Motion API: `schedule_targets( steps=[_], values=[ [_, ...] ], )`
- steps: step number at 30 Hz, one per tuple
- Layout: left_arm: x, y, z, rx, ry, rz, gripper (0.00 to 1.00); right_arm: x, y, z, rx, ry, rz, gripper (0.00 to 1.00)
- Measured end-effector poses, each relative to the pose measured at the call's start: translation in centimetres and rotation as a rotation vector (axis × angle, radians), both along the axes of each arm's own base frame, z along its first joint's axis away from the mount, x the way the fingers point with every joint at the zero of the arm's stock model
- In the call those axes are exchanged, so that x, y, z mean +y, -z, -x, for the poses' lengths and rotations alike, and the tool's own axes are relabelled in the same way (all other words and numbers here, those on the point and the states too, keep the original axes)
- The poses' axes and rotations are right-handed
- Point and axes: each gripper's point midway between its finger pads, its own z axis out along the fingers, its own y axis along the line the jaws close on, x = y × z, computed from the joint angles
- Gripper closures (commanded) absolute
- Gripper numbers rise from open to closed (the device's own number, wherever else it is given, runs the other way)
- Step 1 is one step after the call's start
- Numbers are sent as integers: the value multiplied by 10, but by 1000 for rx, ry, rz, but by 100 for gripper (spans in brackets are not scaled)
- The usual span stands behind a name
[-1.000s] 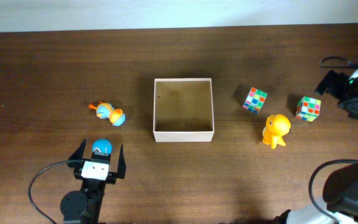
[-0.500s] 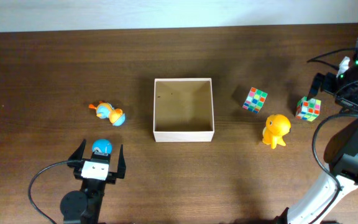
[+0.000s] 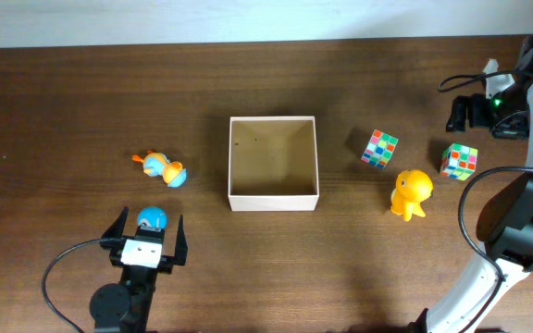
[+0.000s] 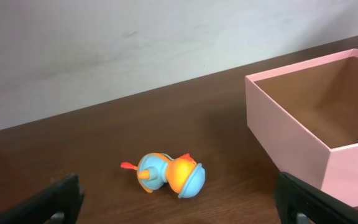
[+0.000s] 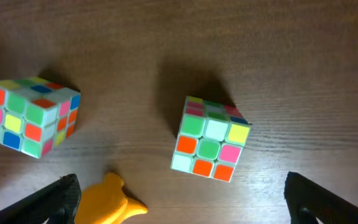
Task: Pack container
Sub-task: 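Position the right gripper above the far-right Rubik's cube, then lower and close the right gripper on the far-right Rubik's cube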
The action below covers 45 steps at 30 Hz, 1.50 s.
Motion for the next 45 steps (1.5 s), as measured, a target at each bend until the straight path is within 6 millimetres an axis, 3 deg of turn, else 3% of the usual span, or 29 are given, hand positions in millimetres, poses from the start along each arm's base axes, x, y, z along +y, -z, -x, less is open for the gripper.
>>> schedule_targets(
  steps=[6, 15, 20, 26, 33, 45],
  values=[
    [0, 0, 0, 0, 0, 0, 1, -1, 9, 2, 20, -44, -2, 1],
    [0, 0, 0, 0, 0, 0, 1, 4, 73, 15, 146, -68, -53, 1],
    [0, 0, 0, 0, 0, 0, 1, 5, 96, 17, 160, -70, -60, 1],
    [0, 0, 0, 0, 0, 0, 1, 5, 105, 19, 162, -69, -60, 1],
    [0, 0, 0, 0, 0, 0, 1, 0, 105, 20, 160, -58, -60, 23],
    [0, 0, 0, 0, 0, 0, 1, -14, 117, 33, 173, -18, -71, 23]
  ],
)
